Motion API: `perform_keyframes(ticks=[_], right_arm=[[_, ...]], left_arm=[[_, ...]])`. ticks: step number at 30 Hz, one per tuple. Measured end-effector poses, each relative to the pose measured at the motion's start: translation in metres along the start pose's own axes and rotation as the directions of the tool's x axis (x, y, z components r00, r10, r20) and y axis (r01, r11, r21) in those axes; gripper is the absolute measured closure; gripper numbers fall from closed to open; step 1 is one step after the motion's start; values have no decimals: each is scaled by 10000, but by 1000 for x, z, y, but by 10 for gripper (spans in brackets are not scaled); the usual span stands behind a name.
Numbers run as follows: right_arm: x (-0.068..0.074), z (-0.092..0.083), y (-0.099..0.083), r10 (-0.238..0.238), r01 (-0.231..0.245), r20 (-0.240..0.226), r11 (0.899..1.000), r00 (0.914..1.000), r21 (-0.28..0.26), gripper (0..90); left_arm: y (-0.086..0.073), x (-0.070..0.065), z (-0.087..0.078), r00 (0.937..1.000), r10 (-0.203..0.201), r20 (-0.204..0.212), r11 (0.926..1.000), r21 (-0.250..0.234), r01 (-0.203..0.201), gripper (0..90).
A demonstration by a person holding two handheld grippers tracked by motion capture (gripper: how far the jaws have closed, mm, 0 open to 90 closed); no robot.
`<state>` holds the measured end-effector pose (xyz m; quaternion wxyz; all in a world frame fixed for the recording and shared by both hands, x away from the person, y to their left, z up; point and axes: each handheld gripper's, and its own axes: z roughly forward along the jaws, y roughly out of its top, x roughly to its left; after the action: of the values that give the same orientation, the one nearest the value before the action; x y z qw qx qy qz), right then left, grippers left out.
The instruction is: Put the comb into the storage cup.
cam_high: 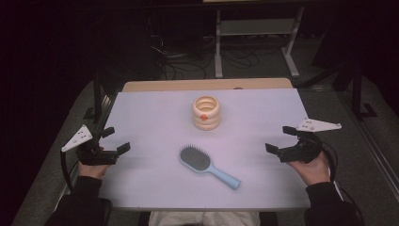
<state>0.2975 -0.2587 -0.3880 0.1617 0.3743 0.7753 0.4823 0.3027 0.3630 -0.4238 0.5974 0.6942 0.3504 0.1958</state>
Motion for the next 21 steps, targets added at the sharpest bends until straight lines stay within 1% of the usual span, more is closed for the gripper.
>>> perform_keyframes(ticks=[1, 2, 3, 4, 7, 9, 12, 15, 16, 21], right_arm=[[0, 1, 0, -50, 49, 30, 10000, 10000, 50, 0], [1, 1, 1, -103, 102, 115, 9998, 9999, 144, 0], [1, 2, 2, -141, 137, 173, 9997, 9998, 199, 0], [1, 3, 3, -139, 136, 143, 9996, 9998, 240, 0], [2, 4, 5, -105, 102, 102, 9994, 9999, 325, 0], [3, 5, 8, -130, 130, 13, 9989, 9999, 450, 0], [6, 6, 12, -176, 183, -146, 9986, 9997, 505, 0], [9, 6, 17, -187, 203, -301, 9984, 9994, 532, 0], [9, 7, 19, -223, 241, -343, 9983, 9992, 530, 0], [13, 7, 27, -299, 329, -548, 9980, 9981, 544, 0]], left_arm=[[0, 1, -1, 9999, -104, -12, 9999, -65, 104, 0], [0, 1, -1, 9999, -121, -51, 9999, -100, 121, 0], [0, 1, -2, 9999, -74, -114, 9999, -79, 73, 0], [0, 1, -2, 9999, -74, -114, 9999, -79, 73, 0], [0, -1, -1, 9999, 92, -119, 10000, -19, -93, 0], [0, -2, 0, 9998, 157, -127, 9999, 13, -156, 0], [0, -2, -1, 9997, 150, -166, 9999, 25, -150, 0], [0, -2, 0, 9995, 244, -196, 9996, 116, -242, 0], [0, -3, 0, 9992, 334, -198, 9993, 186, -330, 0], [0, -4, 1, 9992, 358, -189, 9992, 189, -354, 0]])
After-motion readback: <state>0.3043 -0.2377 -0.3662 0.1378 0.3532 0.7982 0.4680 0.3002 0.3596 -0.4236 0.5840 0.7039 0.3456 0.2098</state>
